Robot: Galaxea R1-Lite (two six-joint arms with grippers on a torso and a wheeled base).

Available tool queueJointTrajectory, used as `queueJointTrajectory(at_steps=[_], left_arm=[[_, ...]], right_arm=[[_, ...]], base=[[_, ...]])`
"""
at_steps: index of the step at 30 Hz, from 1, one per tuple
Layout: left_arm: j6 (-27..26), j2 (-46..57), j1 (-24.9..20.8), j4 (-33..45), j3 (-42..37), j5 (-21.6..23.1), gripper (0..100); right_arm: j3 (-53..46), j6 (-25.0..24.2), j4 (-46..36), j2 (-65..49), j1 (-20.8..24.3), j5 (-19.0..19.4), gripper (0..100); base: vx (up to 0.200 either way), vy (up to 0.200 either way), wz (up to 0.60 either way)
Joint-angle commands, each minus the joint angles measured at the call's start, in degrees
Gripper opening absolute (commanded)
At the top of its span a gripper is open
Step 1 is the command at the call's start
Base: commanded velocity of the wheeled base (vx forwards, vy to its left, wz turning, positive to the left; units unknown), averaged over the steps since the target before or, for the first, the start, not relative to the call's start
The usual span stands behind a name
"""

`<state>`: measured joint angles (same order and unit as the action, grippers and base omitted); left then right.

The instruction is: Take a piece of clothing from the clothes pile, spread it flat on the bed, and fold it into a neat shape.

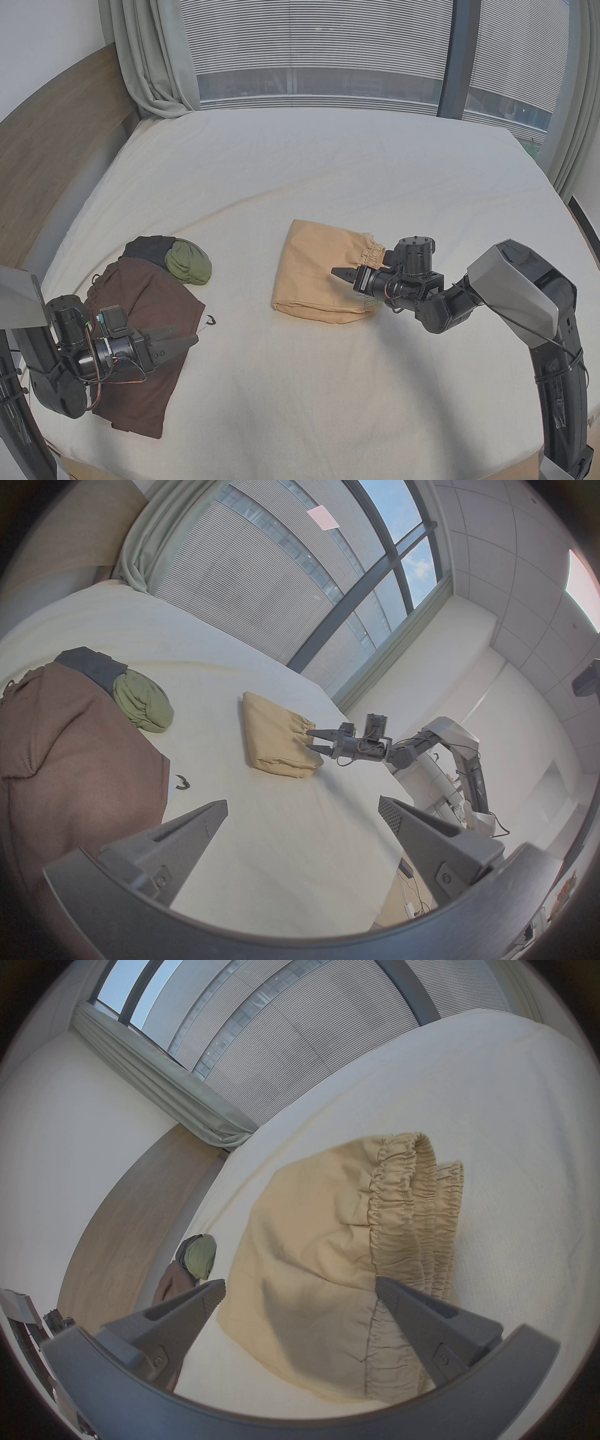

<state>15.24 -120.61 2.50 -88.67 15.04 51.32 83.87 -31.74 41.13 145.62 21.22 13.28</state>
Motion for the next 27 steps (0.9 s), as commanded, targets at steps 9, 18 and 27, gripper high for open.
queueJointTrajectory(at_steps=[9, 18, 27], left_arm=[[0.5, 5.0, 2.7, 0.1, -0.2, 5.6, 100], [0.4, 15.7, -0.8, 0.1, -7.4, 10.6, 100], [0.3, 24.4, -8.5, 0.1, -12.2, 10.8, 100]], right_arm=[[-8.2, -0.5, 5.5, -5.0, 0.6, -3.1, 100], [-27.2, 0.9, 7.0, -32.9, -0.5, -3.3, 100], [-43.4, 11.0, 12.6, -50.2, -4.5, -6.7, 100]], base=[[0.000, 0.000, 0.00], [0.000, 0.000, 0.00], [0.000, 0.000, 0.00]])
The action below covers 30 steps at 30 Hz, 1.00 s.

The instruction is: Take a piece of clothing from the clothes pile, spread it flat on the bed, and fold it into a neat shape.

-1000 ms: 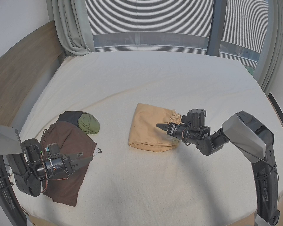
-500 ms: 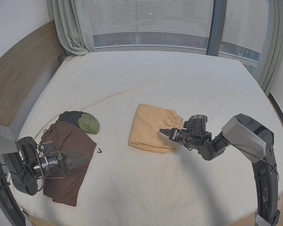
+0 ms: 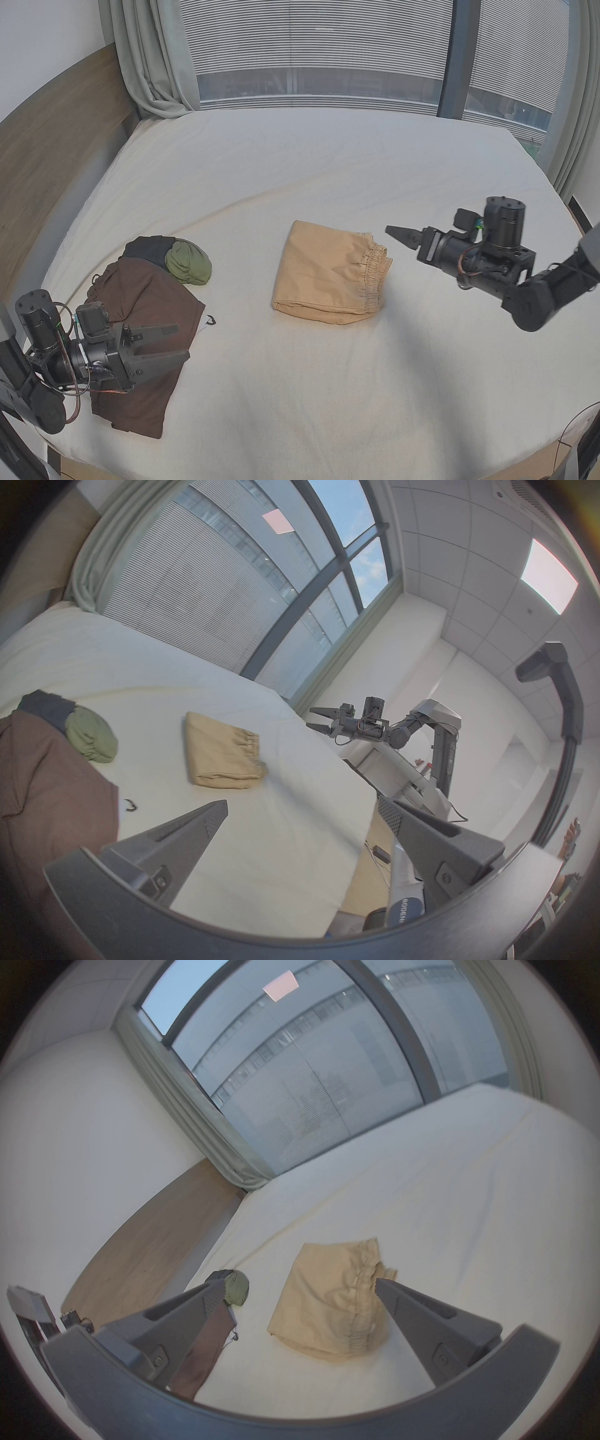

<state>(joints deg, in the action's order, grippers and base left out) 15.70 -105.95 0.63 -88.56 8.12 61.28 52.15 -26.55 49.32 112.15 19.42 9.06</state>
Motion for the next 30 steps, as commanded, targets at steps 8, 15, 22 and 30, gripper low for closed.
queueJointTrajectory(at_steps=[8, 15, 22, 30], left_arm=[[1.8, 24.8, -15.5, 5.9, -8.1, 0.0, 100], [4.2, 44.2, -14.4, 21.7, -8.1, -1.0, 100], [10.0, 65.7, -12.5, 37.2, -8.0, -5.1, 100], [21.2, 90.0, -12.7, 54.6, -7.3, -4.8, 100]], right_arm=[[-24.9, 9.6, 5.7, -35.3, -4.1, -3.9, 100], [-34.8, 10.0, 4.4, -54.5, -8.8, -2.4, 100], [-42.0, 9.9, -5.6, -76.6, -10.5, -2.0, 100], [-48.5, 10.0, -20.0, -99.8, -15.8, -0.7, 100]], base=[[0.000, 0.000, 0.00], [0.000, 0.000, 0.00], [0.000, 0.000, 0.00], [0.000, 0.000, 0.00]])
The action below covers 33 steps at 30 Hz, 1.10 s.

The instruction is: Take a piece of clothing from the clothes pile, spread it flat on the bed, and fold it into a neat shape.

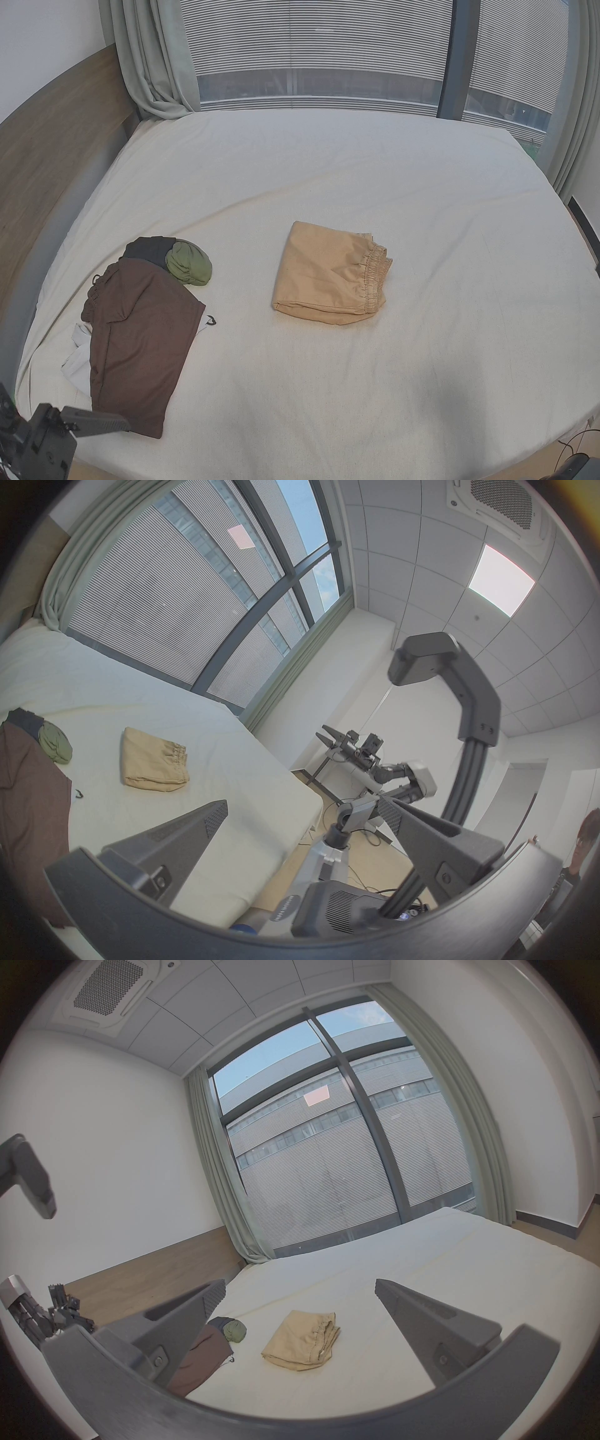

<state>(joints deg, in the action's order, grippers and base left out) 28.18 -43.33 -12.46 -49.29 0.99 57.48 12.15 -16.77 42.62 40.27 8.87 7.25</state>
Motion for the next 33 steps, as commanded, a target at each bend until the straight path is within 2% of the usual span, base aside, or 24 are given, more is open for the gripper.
queueJointTrajectory(at_steps=[1, 3, 8, 9, 10, 11, 12, 13, 15, 18, 20, 22, 23, 26, 29, 32, 33], left_arm=[[8.8, 28.5, 0.4, 16.3, -0.2, -1.0, 100], [9.1, 33.8, 0.6, 21.2, 0.3, -1.1, 100], [7.5, 38.1, 1.2, 24.8, -0.5, -2.8, 100], [4.5, 38.1, 1.3, 26.6, -0.9, -7.2, 100], [4.2, 38.1, 1.3, 26.9, -0.9, -7.6, 100], [-0.2, 38.1, 1.3, 30.0, -0.9, -14.1, 100], [-1.8, 38.1, 1.3, 30.7, -0.9, -15.9, 100], [-7.0, 38.1, 1.3, 33.6, -0.9, -21.8, 100], [-11.5, 38.1, 2.7, 38.2, -0.9, -29.1, 100], [-15.4, 38.1, 6.0, 44.3, -0.9, -34.6, 100], [-16.8, 38.3, 8.6, 45.3, -0.9, -35.2, 100], [-17.2, 40.7, 13.6, 45.4, -1.0, -35.4, 100], [-18.3, 41.8, 14.1, 45.3, -1.0, -36.5, 100], [-20.0, 41.4, 13.4, 45.2, -1.0, -44.5, 100], [-21.6, 41.4, 13.4, 45.2, -1.0, -50.3, 100], [-30.7, 41.4, 13.3, 47.6, -1.0, -54.7, 100], [-31.5, 41.4, 13.3, 48.5, -1.0, -54.8, 100]], right_arm=[[-8.6, 0.3, -14.7, -29.3, -5.3, 1.1, 100], [-8.6, 1.1, -24.5, -35.7, -6.0, 1.1, 100], [-12.2, 7.9, -34.5, -39.8, -9.3, 1.6, 100], [-11.9, 11.8, -40.9, -40.0, -9.1, -1.5, 100], [-11.7, 11.9, -41.2, -39.9, -9.2, -1.9, 100], [-12.0, 12.0, -40.2, -39.8, -9.2, -7.6, 100], [-12.1, 12.1, -39.8, -39.8, -9.3, -8.7, 100], [-12.2, 12.8, -39.9, -39.8, -9.3, -12.2, 100], [-12.2, 13.1, -40.8, -39.8, -9.3, -12.4, 100], [-12.2, 13.2, -40.7, -39.8, -9.3, -12.3, 100], [-12.2, 13.2, -40.6, -39.8, -9.2, -12.3, 100], [-12.2, 13.2, -40.6, -39.8, -9.2, -12.2, 100], [-12.2, 13.5, -40.6, -39.8, -9.2, -12.2, 100], [-12.2, 14.0, -40.9, -39.8, -9.3, -11.7, 100], [-12.2, 14.4, -41.2, -39.8, -9.2, -10.9, 100], [-12.2, 14.4, -41.4, -39.8, -9.3, -10.9, 100], [-12.2, 14.5, -41.4, -39.8, -9.3, -10.9, 100]], base=[[0.000, 0.000, 0.00], [0.000, 0.000, 0.00], [0.000, 0.000, 0.00], [0.000, 0.000, 0.00], [0.000, 0.000, 0.00], [0.000, 0.000, 0.00], [0.000, 0.000, 0.00], [0.000, 0.000, 0.00], [0.000, 0.000, 0.00], [0.000, 0.000, 0.00], [0.000, 0.000, 0.00], [0.000, 0.000, 0.00], [0.000, 0.000, 0.00], [0.000, 0.000, 0.00], [0.000, 0.000, 0.00], [0.000, 0.000, 0.00], [0.000, 0.000, 0.00]])
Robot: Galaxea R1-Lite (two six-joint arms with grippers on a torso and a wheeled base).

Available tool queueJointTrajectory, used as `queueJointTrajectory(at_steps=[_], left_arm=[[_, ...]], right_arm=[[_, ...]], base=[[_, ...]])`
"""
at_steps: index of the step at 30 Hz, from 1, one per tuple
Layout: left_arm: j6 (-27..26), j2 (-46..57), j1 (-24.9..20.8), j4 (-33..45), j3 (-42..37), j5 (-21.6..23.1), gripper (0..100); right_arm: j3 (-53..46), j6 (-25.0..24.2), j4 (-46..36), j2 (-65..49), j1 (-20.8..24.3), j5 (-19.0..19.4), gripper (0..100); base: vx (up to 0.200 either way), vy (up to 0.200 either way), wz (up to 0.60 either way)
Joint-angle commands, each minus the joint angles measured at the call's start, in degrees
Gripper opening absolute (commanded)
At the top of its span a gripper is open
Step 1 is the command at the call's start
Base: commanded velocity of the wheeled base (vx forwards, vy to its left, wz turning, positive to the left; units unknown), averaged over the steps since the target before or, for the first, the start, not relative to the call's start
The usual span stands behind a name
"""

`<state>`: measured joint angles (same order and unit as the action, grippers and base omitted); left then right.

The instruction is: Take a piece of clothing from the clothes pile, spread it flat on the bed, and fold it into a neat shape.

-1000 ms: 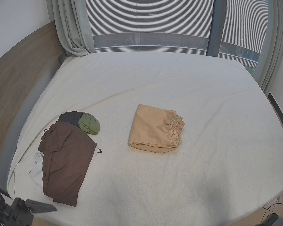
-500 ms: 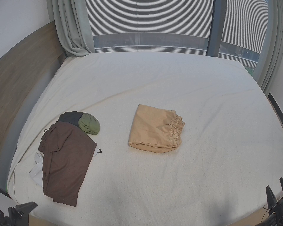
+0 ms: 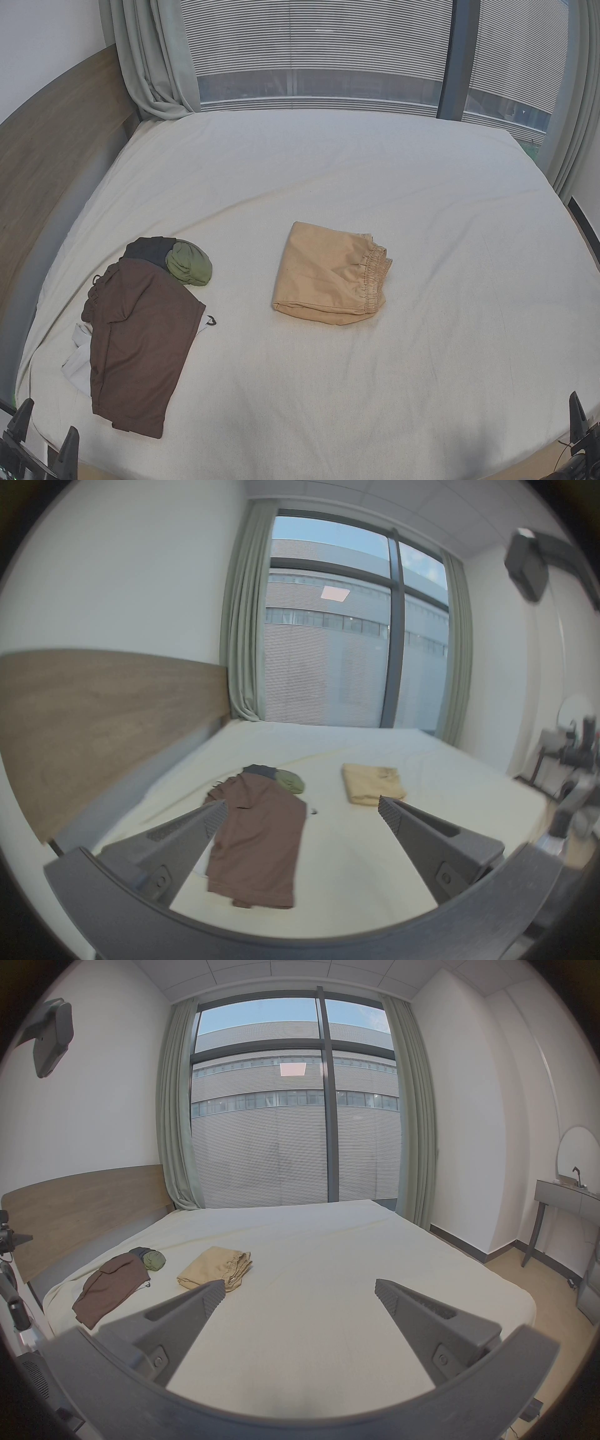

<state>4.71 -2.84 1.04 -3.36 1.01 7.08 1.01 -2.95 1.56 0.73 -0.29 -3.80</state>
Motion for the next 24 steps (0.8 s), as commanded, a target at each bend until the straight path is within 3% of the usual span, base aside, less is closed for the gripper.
queueJointTrajectory(at_steps=[1, 12, 24], left_arm=[[-7.4, 1.0, -0.2, 4.5, -0.8, -4.7, 100], [-5.4, 2.8, -0.9, 3.3, -1.0, -5.5, 100], [-5.2, 2.8, -0.9, 3.4, -1.0, -5.5, 100]], right_arm=[[-1.0, 1.2, -0.9, -0.3, -0.1, 0.6, 100], [-1.0, 2.8, -1.2, -0.3, -0.1, 3.1, 100], [-1.0, 2.6, -1.2, -0.4, -0.1, 3.3, 100]], base=[[0.000, 0.000, 0.00], [0.000, 0.000, 0.00], [0.000, 0.000, 0.00]])
